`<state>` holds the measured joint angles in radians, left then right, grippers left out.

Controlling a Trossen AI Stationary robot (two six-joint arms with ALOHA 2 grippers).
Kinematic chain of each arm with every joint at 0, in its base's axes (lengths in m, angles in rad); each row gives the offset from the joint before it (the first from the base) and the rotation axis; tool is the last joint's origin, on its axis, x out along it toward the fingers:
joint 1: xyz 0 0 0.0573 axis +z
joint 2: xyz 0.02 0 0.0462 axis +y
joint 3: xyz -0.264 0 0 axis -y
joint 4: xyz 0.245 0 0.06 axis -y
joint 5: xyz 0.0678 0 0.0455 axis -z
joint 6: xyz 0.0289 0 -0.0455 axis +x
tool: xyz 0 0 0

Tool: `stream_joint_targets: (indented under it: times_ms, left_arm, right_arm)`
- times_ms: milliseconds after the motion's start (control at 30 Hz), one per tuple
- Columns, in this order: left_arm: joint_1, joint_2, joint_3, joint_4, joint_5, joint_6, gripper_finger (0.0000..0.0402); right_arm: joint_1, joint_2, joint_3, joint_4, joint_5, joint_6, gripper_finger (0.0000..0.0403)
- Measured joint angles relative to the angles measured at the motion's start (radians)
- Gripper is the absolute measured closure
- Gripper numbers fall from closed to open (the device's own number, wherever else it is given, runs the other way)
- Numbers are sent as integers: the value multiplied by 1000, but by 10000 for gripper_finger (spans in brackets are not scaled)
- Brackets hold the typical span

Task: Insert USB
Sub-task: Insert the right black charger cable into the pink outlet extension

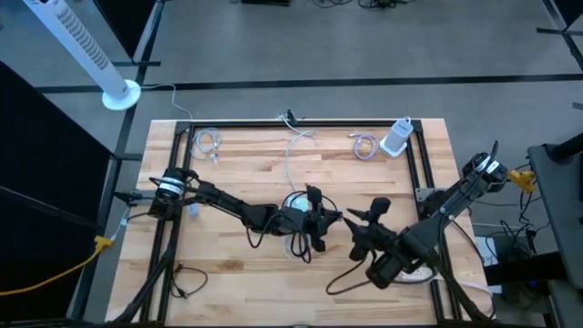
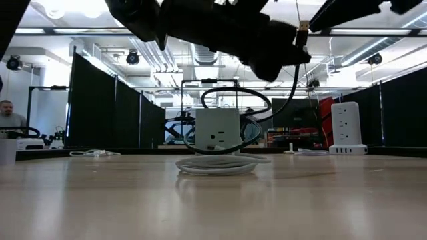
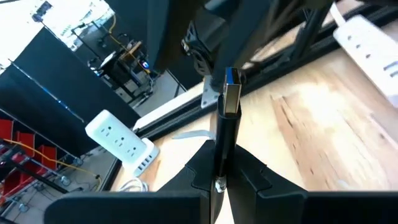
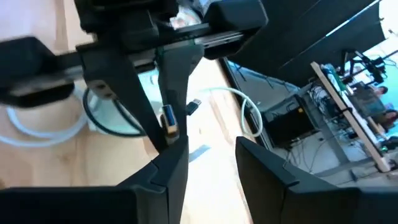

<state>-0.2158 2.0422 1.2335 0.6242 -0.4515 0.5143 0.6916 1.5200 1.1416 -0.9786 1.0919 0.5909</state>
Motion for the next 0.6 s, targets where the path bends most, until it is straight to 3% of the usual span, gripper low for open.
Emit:
stream_joint_targets:
  times_ms: [167, 333, 467, 600]
  left_arm:
    - [7, 0, 0, -7, 0, 0, 390]
    - [10, 0, -1, -29, 11, 0, 390]
    - [10, 0, -2, -46, 17, 1, 390]
    - [10, 0, -2, -64, 18, 1, 390]
  right_arm:
    - [-53, 0, 0, 96, -151, -181, 300]
    - [-97, 0, 0, 210, -181, -350, 311]
    - [-141, 0, 0, 213, -262, -384, 327]
    - [-162, 0, 0, 214, -331, -378, 371]
